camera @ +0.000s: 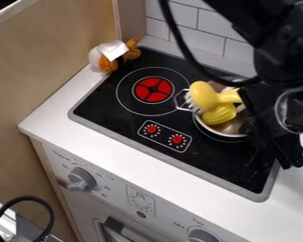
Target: Put the utensils on the right burner
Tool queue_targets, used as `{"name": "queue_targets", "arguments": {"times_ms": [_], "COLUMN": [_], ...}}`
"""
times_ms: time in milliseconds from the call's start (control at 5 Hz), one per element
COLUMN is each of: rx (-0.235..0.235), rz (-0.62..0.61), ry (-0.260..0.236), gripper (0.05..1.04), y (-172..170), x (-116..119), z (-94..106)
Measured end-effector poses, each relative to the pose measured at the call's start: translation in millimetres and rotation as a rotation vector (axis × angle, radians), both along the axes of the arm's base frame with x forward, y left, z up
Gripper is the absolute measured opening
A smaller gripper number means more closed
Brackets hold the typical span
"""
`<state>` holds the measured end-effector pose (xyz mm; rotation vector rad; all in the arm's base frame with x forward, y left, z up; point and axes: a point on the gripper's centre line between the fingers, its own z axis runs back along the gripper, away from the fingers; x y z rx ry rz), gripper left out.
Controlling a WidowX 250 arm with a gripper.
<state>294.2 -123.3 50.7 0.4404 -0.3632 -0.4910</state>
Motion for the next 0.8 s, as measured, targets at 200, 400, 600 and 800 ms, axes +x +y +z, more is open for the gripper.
{"name": "queue_targets", "arguments": {"times_ms": [200, 400, 600, 800], "rx": [0.004, -0.017, -0.029, -0.023], "rz": [0.005, 0.009, 0.006, 0.02], "ry": [0.009, 0.023, 0.029, 0.065], "gripper": [0.218, 0.46, 0.756, 0.985], "y": [5, 6, 5, 5], "x": [2, -7, -12, -21], "z": [-0.1, 7.6, 18.2, 28.4]}}
